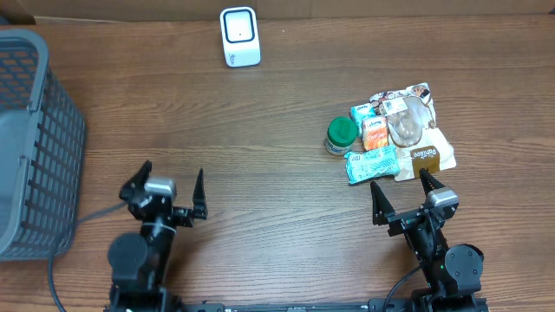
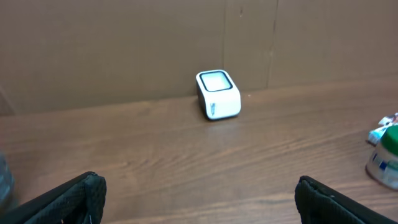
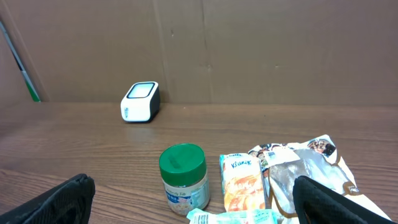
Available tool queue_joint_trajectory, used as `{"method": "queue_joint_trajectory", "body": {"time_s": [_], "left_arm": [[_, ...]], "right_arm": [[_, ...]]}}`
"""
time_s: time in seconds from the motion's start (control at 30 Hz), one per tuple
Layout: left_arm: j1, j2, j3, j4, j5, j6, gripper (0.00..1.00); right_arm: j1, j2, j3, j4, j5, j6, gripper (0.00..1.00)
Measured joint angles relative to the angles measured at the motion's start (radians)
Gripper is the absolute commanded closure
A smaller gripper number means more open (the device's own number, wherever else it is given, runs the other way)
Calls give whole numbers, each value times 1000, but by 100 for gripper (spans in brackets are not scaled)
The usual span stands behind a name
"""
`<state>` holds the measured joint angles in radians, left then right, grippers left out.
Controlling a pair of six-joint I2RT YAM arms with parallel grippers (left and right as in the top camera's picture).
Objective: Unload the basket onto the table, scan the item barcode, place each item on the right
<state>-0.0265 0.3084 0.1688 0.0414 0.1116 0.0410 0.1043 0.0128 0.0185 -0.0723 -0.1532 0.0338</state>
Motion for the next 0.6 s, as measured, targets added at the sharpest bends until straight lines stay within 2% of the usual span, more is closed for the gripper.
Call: {"method": "queue_joint_trajectory", "body": {"time_s": [0.17,0.3,0.6], "left_arm": [[0,-174,-138,0,-20,8,1],[0,-275,-158,-111,-56,14,1],[8,-291,-158,-118,-86,19,0]], "right_arm": [[0,0,0,0,0,0,0],[0,0,0,0,0,0,0],[0,0,0,-1,0,0,0]]}}
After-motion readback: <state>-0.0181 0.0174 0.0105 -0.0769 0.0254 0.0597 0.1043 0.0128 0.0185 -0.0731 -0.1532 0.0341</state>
